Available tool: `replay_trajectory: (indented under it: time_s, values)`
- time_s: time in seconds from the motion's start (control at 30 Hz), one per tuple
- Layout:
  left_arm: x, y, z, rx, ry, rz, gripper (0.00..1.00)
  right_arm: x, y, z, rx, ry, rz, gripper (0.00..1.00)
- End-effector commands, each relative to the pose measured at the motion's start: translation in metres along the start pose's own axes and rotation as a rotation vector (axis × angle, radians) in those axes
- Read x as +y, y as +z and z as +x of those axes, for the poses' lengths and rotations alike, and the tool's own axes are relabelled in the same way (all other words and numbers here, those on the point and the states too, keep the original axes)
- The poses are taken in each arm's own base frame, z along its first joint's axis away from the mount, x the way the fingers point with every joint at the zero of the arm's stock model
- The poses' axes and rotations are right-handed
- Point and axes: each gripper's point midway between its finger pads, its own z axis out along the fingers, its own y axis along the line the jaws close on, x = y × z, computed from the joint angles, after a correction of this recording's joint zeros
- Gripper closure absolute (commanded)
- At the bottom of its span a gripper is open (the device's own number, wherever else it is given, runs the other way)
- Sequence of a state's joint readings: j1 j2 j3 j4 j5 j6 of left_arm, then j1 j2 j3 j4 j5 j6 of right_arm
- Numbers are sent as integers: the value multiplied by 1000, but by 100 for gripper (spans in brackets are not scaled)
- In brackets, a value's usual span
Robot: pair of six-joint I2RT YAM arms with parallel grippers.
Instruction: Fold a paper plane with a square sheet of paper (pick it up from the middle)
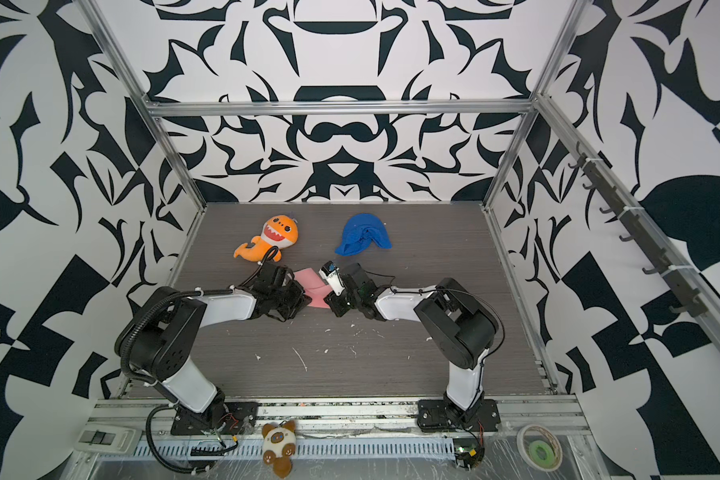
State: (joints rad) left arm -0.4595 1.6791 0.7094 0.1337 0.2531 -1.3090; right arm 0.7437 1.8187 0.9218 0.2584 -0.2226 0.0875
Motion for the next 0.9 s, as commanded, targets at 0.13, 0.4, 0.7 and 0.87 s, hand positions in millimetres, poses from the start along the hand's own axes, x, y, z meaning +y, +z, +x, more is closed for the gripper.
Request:
replay_trajectory:
  time_s: [0.13, 0.4, 0.7, 0.87]
  values:
    - [37, 9, 1, -6, -47, -133, 98, -2, 4, 6, 34, -32, 33, 72]
    - [38, 9, 2, -5, -47, -137, 98, -5, 9, 14, 57, -34, 61, 76]
    - [38, 9, 2, -5, -48, -136, 98, -12, 7, 14, 48, -35, 105, 75]
    - [38, 9, 2, -4, -47, -136, 98, -7, 4, 7, 25, -71, 81, 71]
